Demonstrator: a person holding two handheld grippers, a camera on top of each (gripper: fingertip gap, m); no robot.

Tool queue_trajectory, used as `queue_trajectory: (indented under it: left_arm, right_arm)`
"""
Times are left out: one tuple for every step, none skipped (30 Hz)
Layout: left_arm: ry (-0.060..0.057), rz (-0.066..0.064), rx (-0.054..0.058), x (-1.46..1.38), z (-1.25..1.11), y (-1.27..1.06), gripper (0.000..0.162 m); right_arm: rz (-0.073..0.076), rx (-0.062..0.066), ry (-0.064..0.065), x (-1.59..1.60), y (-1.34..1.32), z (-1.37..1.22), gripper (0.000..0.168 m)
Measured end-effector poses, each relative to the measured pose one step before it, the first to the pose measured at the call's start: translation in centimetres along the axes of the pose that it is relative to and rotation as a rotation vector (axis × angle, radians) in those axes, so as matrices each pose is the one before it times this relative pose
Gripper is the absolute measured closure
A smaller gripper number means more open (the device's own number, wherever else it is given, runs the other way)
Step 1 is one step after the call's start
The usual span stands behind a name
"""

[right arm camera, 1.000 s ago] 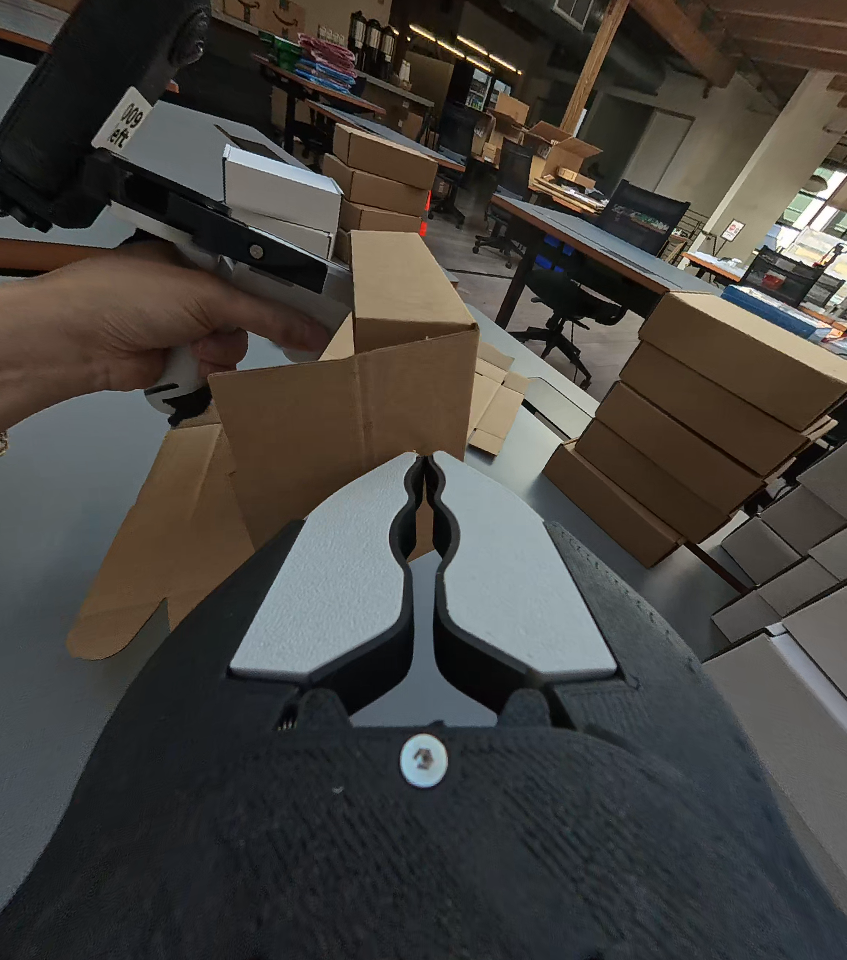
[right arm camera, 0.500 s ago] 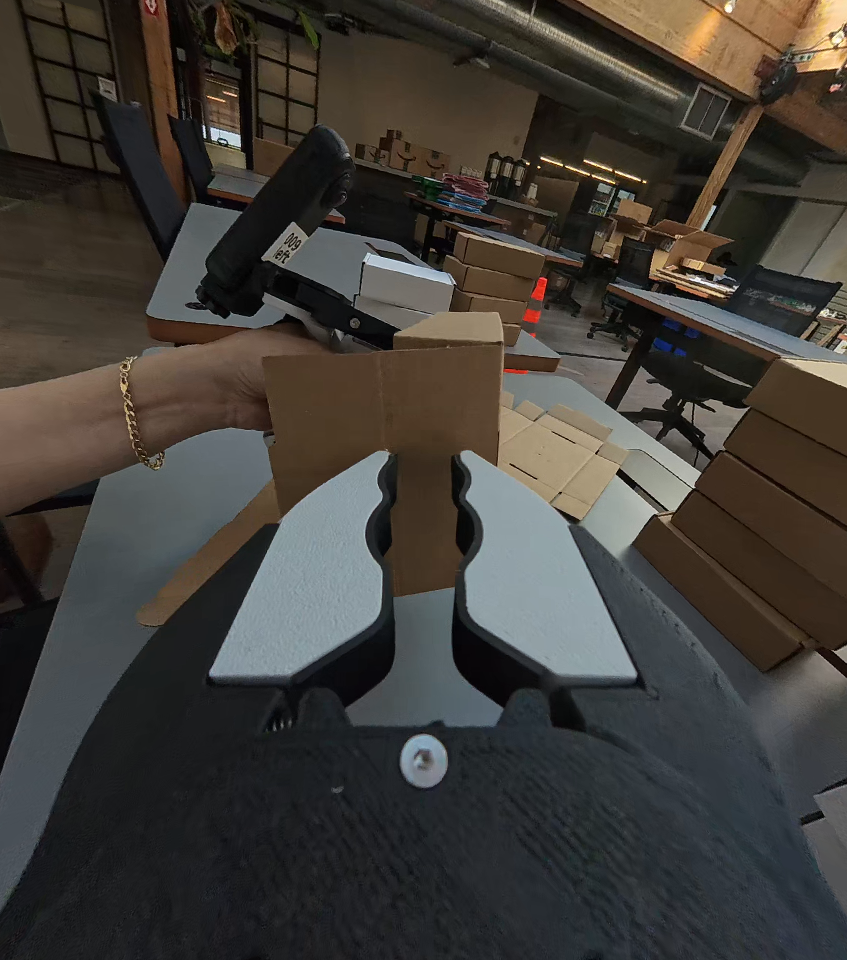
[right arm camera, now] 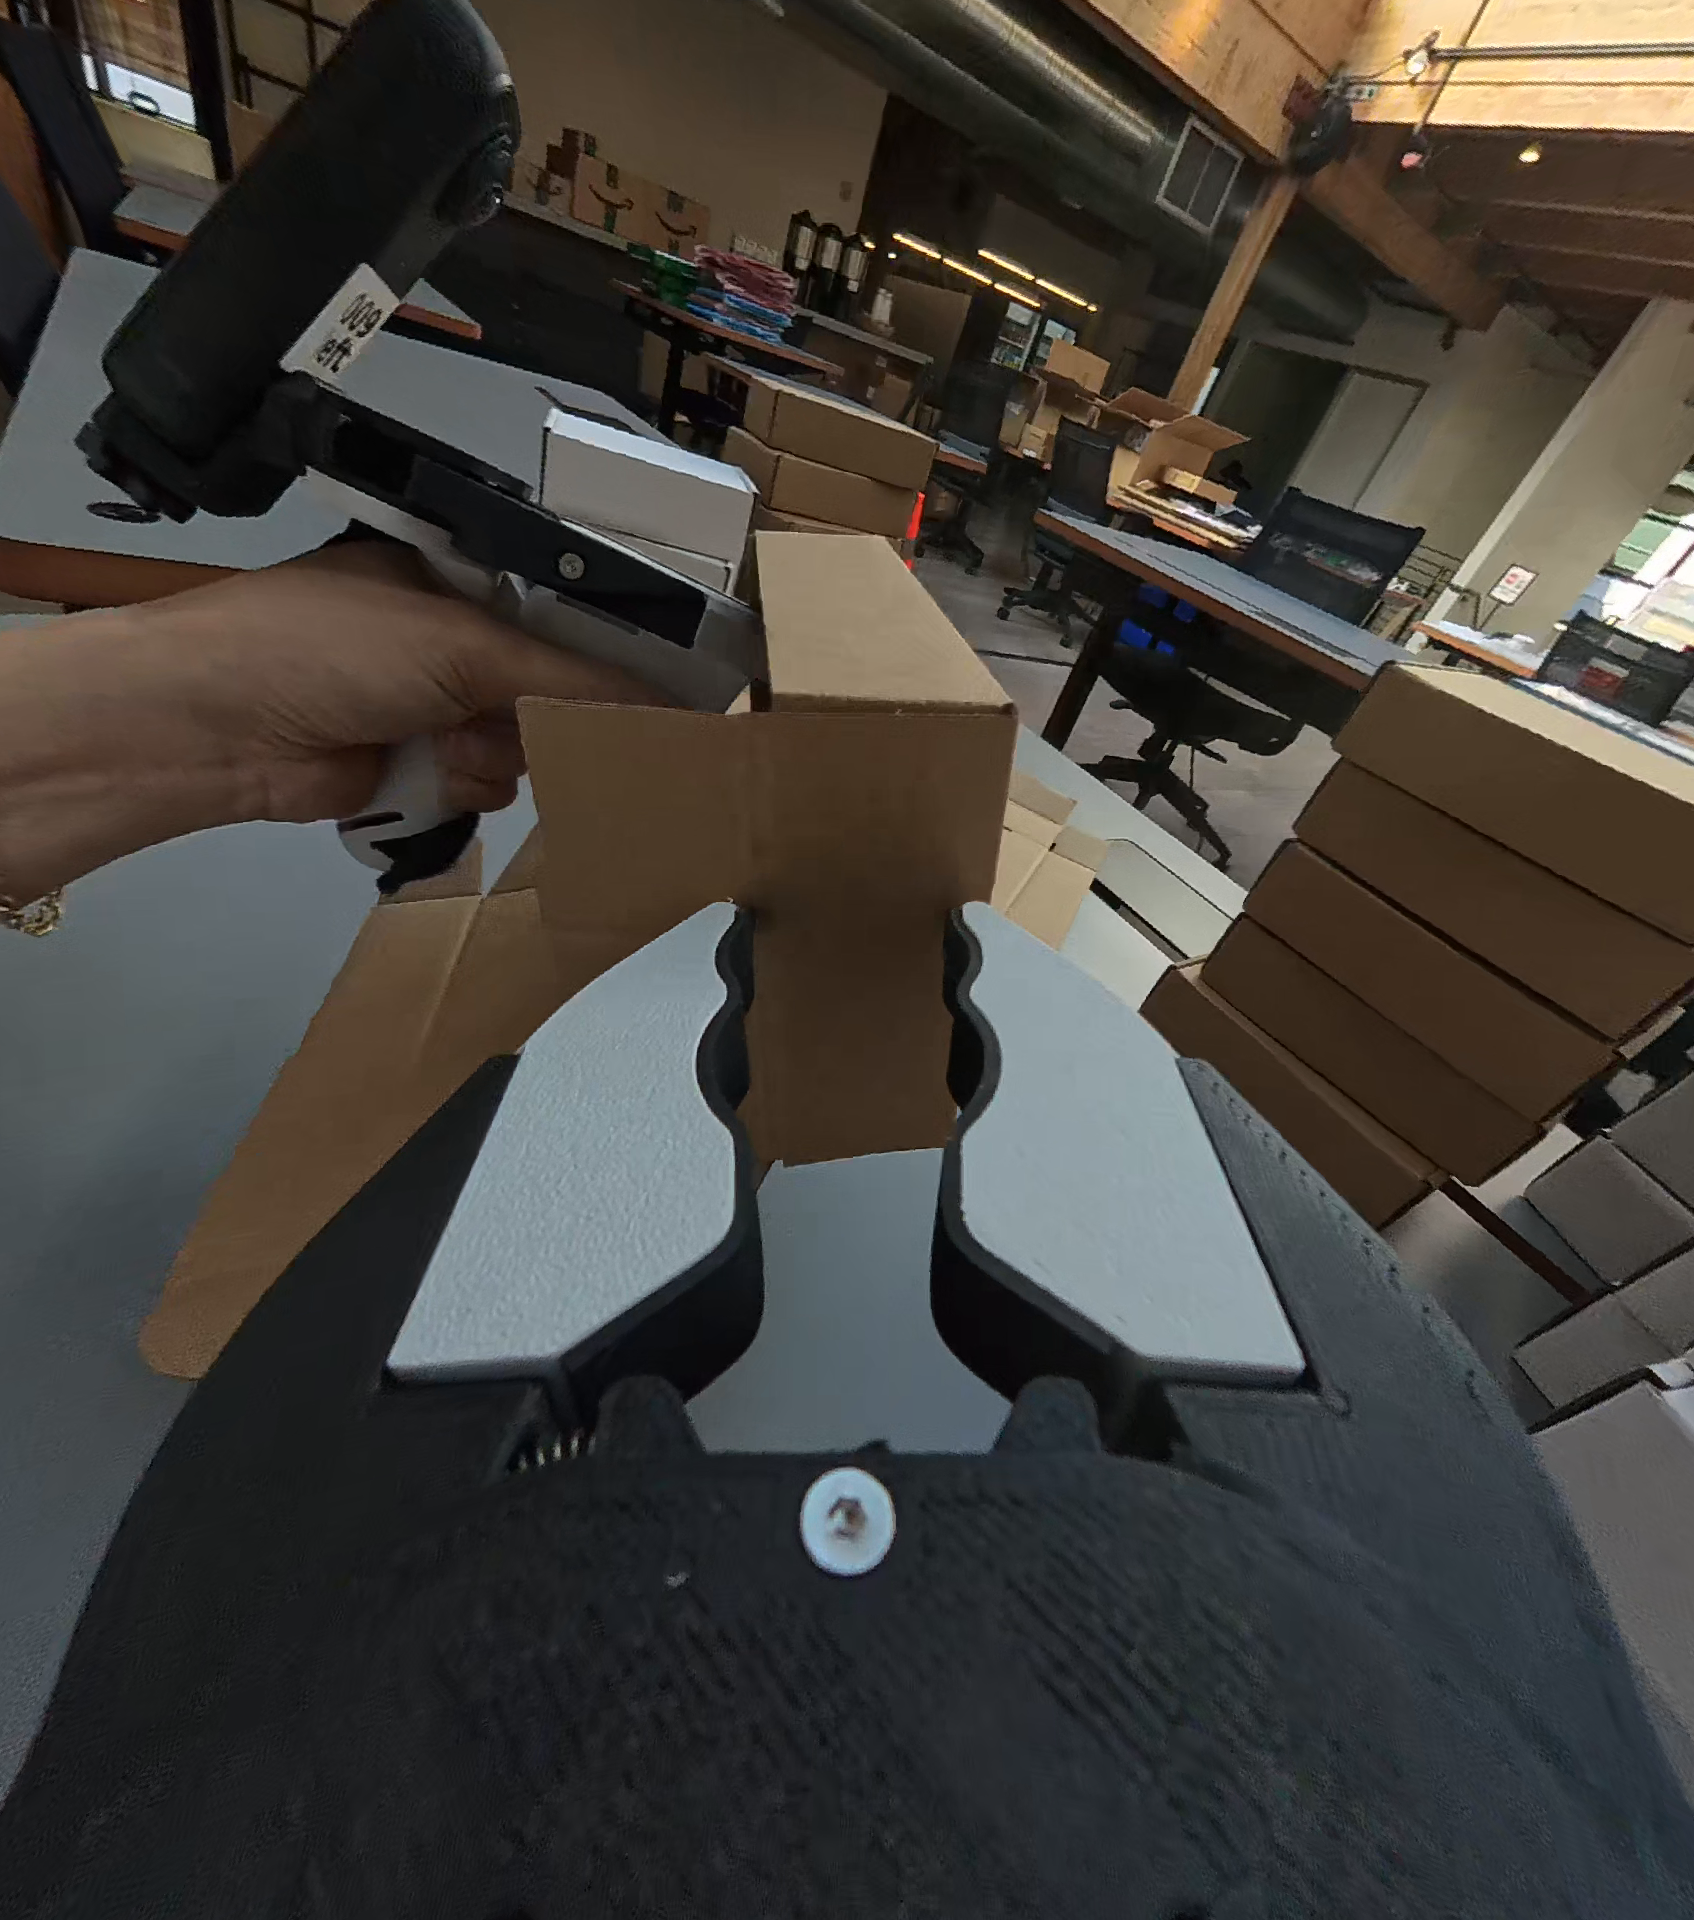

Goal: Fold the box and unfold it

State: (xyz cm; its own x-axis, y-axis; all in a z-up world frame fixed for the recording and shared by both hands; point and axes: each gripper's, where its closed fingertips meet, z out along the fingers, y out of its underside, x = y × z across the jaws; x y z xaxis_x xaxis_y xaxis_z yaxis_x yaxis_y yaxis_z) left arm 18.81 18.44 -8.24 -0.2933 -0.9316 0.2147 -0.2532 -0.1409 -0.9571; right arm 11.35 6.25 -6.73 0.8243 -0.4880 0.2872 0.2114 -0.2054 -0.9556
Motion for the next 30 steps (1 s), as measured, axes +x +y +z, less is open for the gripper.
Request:
queue_trajectory:
  left_arm:
    - [-0.0232,0.0099,0.0081,-0.254,-0.075,-0.159,0.156]
    - [-0.0094,0.0038,0.0054,-0.118,-0.057,-0.138,0.156]
    - [-0.0042,-0.0006,0.0044,-0.059,-0.068,-0.144,0.156]
    - [-0.0028,0.0062,0.0020,0.007,-0.065,-0.097,0.156]
    - [-0.0047,0.0116,-0.0004,0.059,-0.056,-0.049,0.157]
    - [-0.0055,0.0138,-0.0011,0.083,-0.037,0.002,0.156]
    - [-0.0094,0.0129,-0.0021,-0.013,-0.024,0.031,0.156]
    - [-0.0112,0.0143,-0.0017,-0.176,-0.018,0.053,0.156]
    - [-0.0036,0.0050,-0.0007,-0.223,-0.033,0.046,0.156]
    - [0.0085,-0.0105,0.0006,-0.168,-0.041,0.006,0.156]
    - [0.0126,-0.0160,0.0006,-0.138,-0.042,-0.009,0.156]
    - [0.0121,-0.0135,0.0010,-0.097,-0.048,-0.020,0.156]
    - [0.0124,-0.0115,0.0007,0.001,-0.020,-0.049,0.156]
    - [0.0029,-0.0019,0.0003,-0.001,0.006,-0.015,0.156]
    - [-0.0025,0.0078,-0.0008,0.021,0.048,0.010,0.156]
    - [0.0010,0.0026,0.0000,0.114,0.049,0.013,0.157]
    - [-0.0038,0.0041,-0.0001,0.046,0.063,0.022,0.156]
    - [-0.0030,0.0063,-0.0024,-0.005,0.062,0.040,0.156]
    - [0.0031,-0.0021,-0.0009,0.008,0.042,0.005,0.156]
    - [0.0018,-0.0038,0.0021,-0.006,-0.003,-0.034,0.156]
    - [-0.0049,0.0081,-0.0022,-0.030,-0.001,0.021,0.156]
    - [-0.0065,0.0089,-0.0019,-0.022,-0.010,0.023,0.156]
    - [-0.0076,0.0074,0.0007,-0.045,-0.031,-0.016,0.156]
    - [-0.0038,0.0052,-0.0001,-0.030,-0.044,-0.023,0.156]
    - [-0.0035,0.0032,-0.0002,-0.046,-0.040,-0.008,0.156]
    - [-0.0030,0.0024,0.0006,-0.042,-0.045,-0.007,0.156]
    - [-0.0048,0.0019,-0.0006,-0.083,-0.024,0.022,0.156]
    - [-0.0031,-0.0003,-0.0009,-0.084,-0.028,0.020,0.156]
    - [0.0017,-0.0063,-0.0006,-0.048,-0.009,0.024,0.156]
    - [0.0012,-0.0050,-0.0038,-0.057,0.014,0.078,0.156]
  right_arm:
    - [-0.0120,0.0164,0.0339,-0.041,-0.204,0.172,0.140]
    - [-0.0131,0.0178,0.0165,-0.261,-0.174,0.146,0.149]
    - [-0.0072,0.0185,0.0346,0.039,-0.164,0.098,0.159]
    - [0.0058,0.0220,0.0613,0.475,-0.193,0.069,0.164]
    - [0.0147,0.0226,0.0642,0.626,-0.161,0.062,0.165]
    - [0.0185,0.0170,0.0486,0.547,-0.087,0.128,0.168]
    - [0.0231,0.0074,0.0322,0.438,-0.001,0.197,0.168]
    - [0.0192,-0.0036,-0.0091,0.033,0.074,0.175,0.168]
    - [0.0158,-0.0142,-0.0438,-0.266,0.176,0.061,0.168]
    - [0.0154,-0.0192,-0.0588,-0.372,0.203,-0.032,0.167]
    - [0.0183,-0.0054,-0.0601,-0.394,0.007,-0.084,0.160]
    - [0.0158,0.0045,-0.0551,-0.367,-0.114,-0.128,0.143]
    - [0.0118,-0.0051,-0.0183,0.046,-0.001,-0.054,0.135]
    - [-0.0077,-0.0139,-0.0116,0.036,0.136,-0.009,0.134]
    - [-0.0210,-0.0070,-0.0171,-0.168,0.045,0.003,0.133]
    - [-0.0232,-0.0105,-0.0101,-0.181,0.094,0.060,0.132]
    - [-0.0232,-0.0089,-0.0141,-0.311,0.058,0.072,0.133]
    - [-0.0258,-0.0065,-0.0189,-0.386,0.022,0.028,0.133]
    - [-0.0223,-0.0097,0.0040,-0.036,0.104,0.001,0.132]
    - [-0.0120,-0.0133,0.0167,0.220,0.184,-0.003,0.132]
    - [0.0025,-0.0091,0.0039,0.061,0.155,0.028,0.132]
    - [0.0086,-0.0052,-0.0183,-0.231,0.125,0.057,0.132]
    - [0.0074,-0.0030,-0.0011,-0.018,0.123,0.058,0.132]
    - [-0.0017,-0.0018,0.0034,0.043,0.120,0.047,0.132]
    - [-0.0030,-0.0036,-0.0060,-0.100,0.136,0.027,0.132]
    - [0.0015,-0.0059,0.0016,0.007,0.143,0.052,0.132]
    - [0.0012,-0.0032,-0.0011,-0.052,0.099,0.079,0.132]
    - [-0.0011,-0.0001,-0.0044,-0.119,0.048,0.077,0.131]
    - [-0.0031,0.0003,0.0003,-0.039,0.045,0.071,0.128]
    - [0.0014,0.0043,0.0037,0.018,-0.045,0.080,0.126]
